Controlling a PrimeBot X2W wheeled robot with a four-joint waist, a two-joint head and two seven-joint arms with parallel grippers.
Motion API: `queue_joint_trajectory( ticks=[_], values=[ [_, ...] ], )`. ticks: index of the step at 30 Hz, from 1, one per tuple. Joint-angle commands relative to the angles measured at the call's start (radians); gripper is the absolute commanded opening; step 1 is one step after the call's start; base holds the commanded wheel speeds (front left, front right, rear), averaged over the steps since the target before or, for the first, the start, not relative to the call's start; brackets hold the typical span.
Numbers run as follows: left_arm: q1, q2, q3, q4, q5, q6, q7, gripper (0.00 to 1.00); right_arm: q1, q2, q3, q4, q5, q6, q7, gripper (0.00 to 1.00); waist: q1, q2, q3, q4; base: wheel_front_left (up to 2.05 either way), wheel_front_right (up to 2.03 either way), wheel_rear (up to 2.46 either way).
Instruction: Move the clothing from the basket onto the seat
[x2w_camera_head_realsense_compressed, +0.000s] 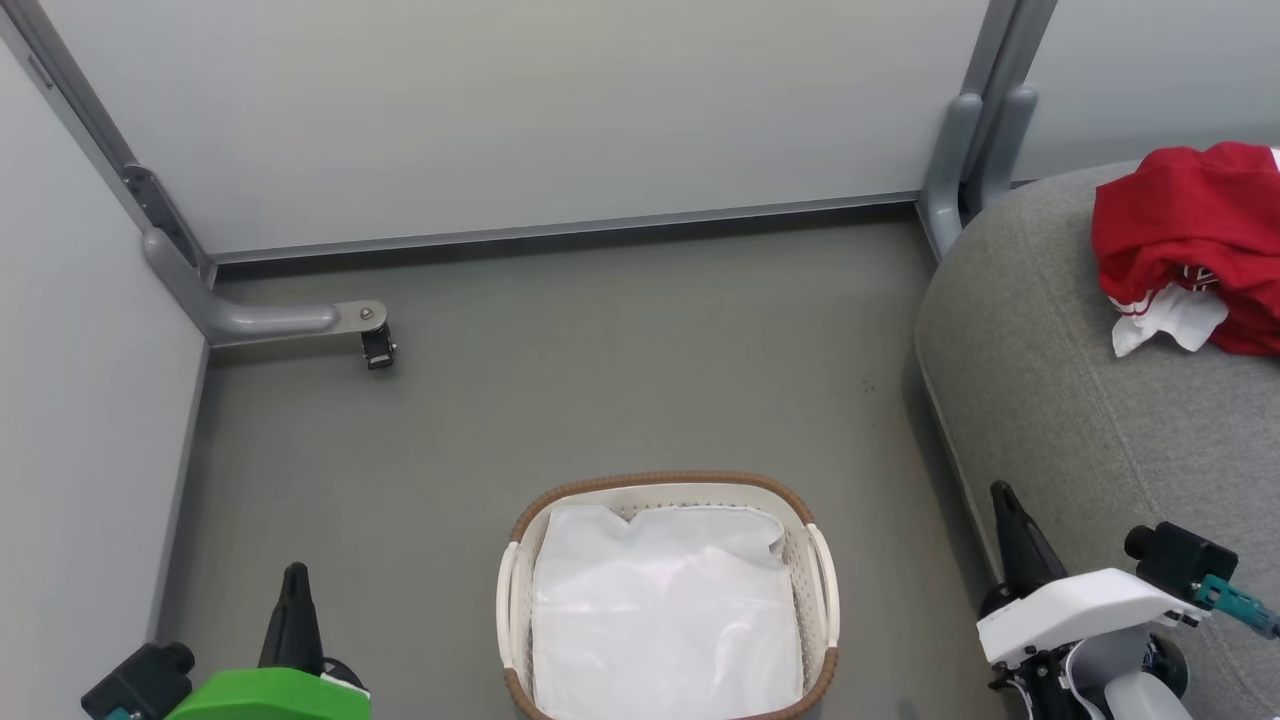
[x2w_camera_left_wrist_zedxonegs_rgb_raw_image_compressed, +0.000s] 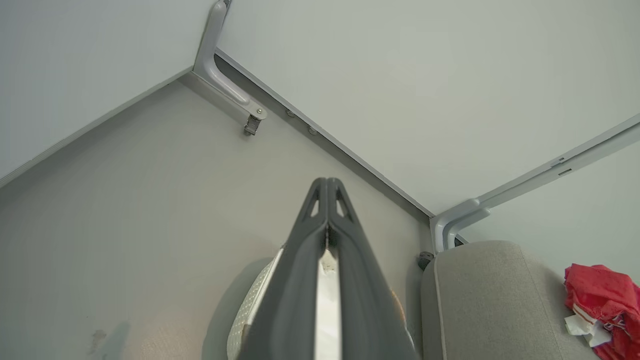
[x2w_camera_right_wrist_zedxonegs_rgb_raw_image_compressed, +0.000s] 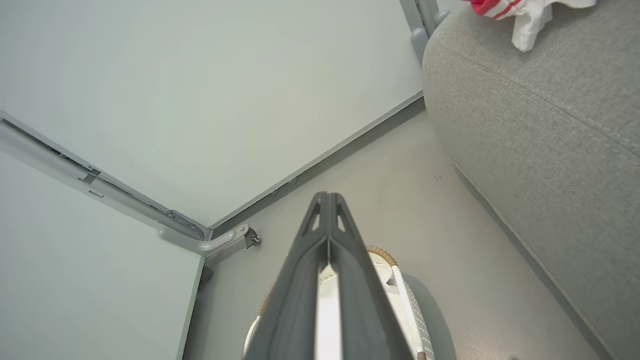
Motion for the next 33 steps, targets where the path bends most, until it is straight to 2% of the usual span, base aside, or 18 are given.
queue_joint_trajectory(
  ticks=[1, 33],
  values=[
    [-0.031, 0.003, 0.009, -0.018, -0.035, -0.006, 0.007, 0.00, -0.014, -0.008, -0.008, -0.018, 0.039, 0.000, 0.009, 0.00, 0.0000, 0.0000, -0.001, 0.000, 0.00, 0.00, 0.00],
    [-0.079, 0.004, 0.050, -0.031, -0.384, -0.025, 0.110, 0.00, -0.020, -0.012, -0.061, -0.046, 0.427, -0.001, 0.109, 0.00, 0.0000, 0.0000, -0.015, -0.006, 0.00, 0.00, 0.00]
  ],
)
